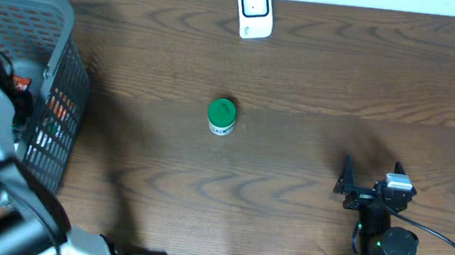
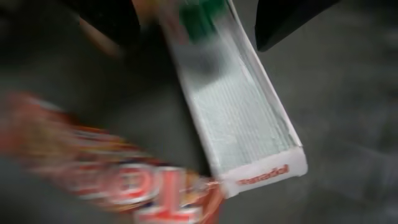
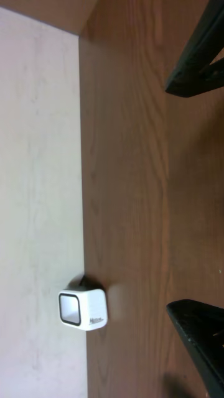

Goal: Scan the item barcode
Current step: 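Grasp the white Panadol box with the left gripper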

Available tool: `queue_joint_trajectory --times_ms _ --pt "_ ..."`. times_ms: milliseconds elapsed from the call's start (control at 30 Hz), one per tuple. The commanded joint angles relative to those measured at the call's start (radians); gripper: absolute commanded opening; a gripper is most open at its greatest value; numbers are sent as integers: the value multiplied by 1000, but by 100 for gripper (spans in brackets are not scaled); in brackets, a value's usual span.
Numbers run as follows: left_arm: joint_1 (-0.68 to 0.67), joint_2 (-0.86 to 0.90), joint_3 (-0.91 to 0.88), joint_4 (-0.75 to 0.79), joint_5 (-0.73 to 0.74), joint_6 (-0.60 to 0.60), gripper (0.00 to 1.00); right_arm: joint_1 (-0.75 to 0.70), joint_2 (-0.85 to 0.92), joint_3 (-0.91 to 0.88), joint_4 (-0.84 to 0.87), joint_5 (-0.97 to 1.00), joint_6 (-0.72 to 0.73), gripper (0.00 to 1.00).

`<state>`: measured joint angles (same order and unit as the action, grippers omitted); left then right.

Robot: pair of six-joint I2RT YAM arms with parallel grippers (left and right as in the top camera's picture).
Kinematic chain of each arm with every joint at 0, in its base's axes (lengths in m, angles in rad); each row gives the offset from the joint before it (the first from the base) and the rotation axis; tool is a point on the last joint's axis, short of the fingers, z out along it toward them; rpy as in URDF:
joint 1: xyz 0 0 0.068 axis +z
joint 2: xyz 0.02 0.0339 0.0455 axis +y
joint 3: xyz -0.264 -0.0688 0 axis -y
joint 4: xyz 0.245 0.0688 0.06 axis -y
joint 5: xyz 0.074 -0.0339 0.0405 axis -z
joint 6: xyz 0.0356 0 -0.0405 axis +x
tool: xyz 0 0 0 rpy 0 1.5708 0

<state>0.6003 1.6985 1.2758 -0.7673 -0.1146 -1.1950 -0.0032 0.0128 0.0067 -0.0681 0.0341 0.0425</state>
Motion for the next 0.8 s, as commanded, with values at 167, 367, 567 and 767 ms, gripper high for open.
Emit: queue_joint_trajectory --times_ms 167,367,567,767 --pt "0 -247 23 39 7 48 84 11 -1 -1 -3 6 13 99" --pt "0 -141 -12 21 -10 47 98 11 -1 -1 -3 6 13 99" --pt "0 51 -12 17 2 5 100 11 -1 -1 -3 6 13 99" --pt "0 154 -12 29 14 -15 100 11 -1 -1 -3 6 13 99"
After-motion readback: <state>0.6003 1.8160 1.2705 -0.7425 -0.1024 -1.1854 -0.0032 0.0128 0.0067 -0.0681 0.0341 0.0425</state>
